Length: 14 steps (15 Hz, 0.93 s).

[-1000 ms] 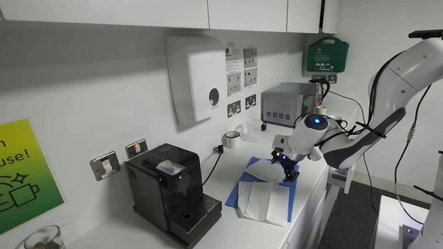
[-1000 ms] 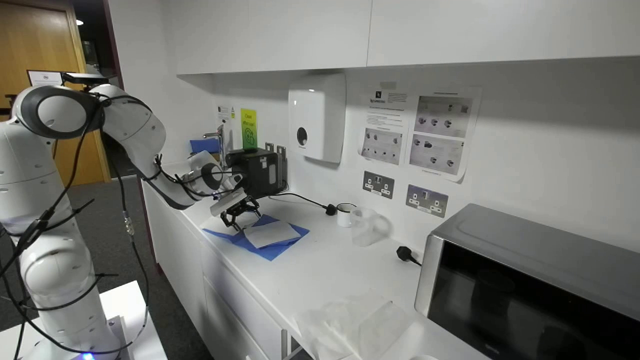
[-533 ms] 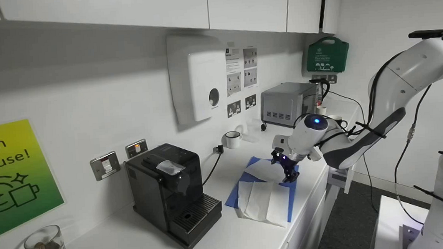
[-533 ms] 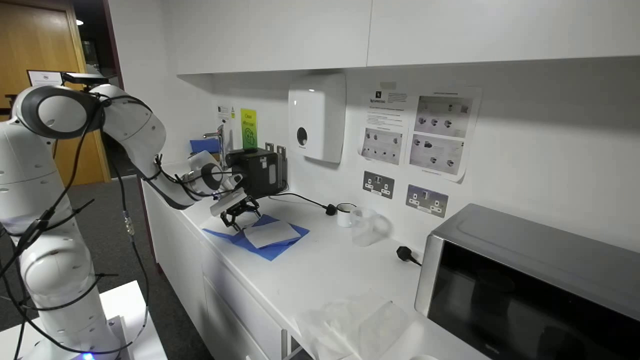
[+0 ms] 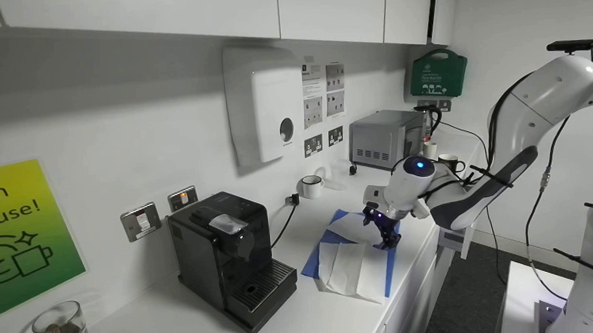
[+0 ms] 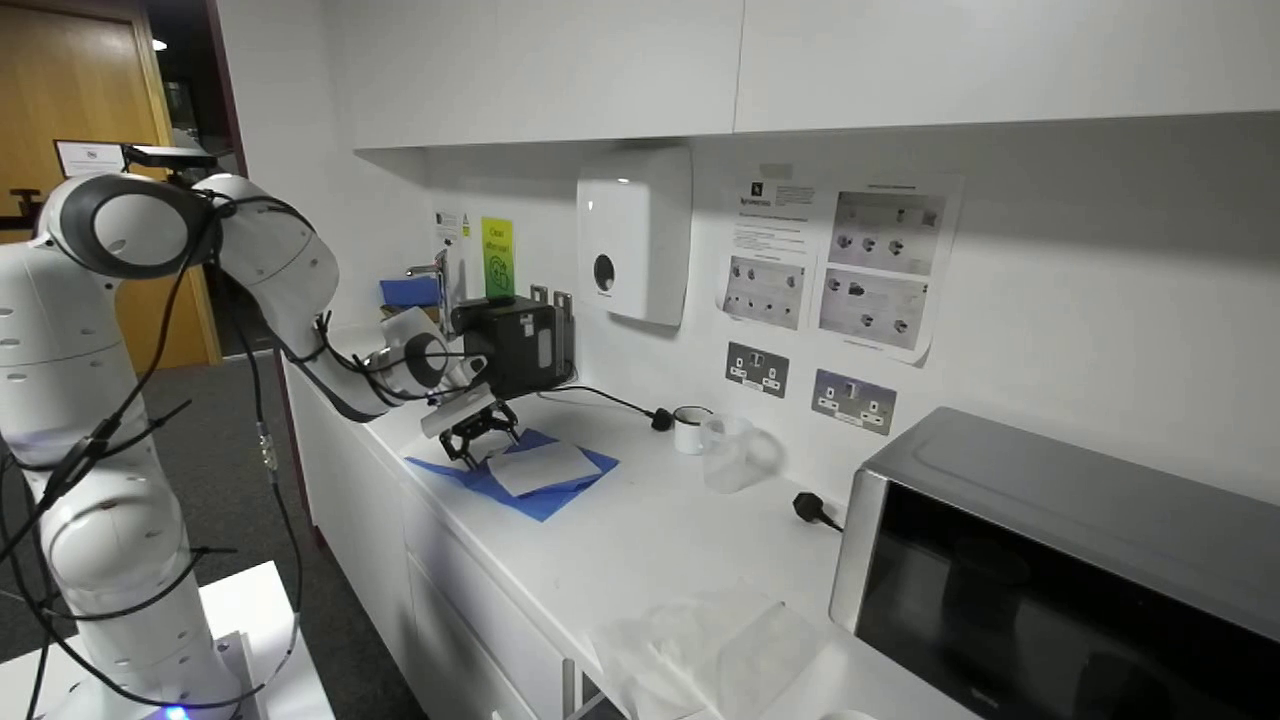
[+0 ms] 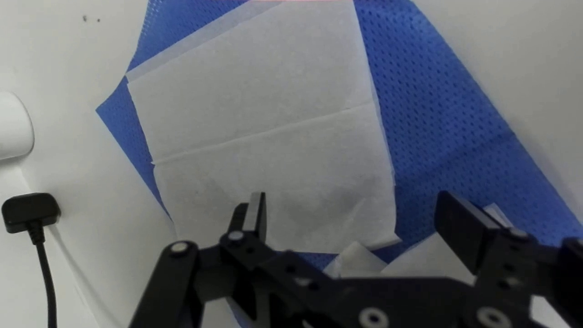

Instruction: Stack the paper towels to the left on the counter

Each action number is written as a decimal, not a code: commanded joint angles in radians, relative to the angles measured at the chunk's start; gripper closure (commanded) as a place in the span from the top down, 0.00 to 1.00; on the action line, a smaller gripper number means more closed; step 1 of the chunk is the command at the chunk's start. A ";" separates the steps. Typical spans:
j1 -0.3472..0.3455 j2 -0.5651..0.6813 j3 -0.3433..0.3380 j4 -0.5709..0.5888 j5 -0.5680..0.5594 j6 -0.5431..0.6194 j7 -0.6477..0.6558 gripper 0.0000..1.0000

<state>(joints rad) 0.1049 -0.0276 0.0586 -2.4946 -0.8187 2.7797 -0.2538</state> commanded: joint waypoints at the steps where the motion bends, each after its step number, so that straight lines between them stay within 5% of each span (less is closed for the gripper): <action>1: -0.015 0.014 0.001 0.017 0.008 0.024 -0.075 1.00; 14: -0.011 0.036 -0.015 0.056 -0.062 0.021 -0.051 1.00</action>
<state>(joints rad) 0.1043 -0.0085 0.0540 -2.4586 -0.8560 2.7795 -0.2586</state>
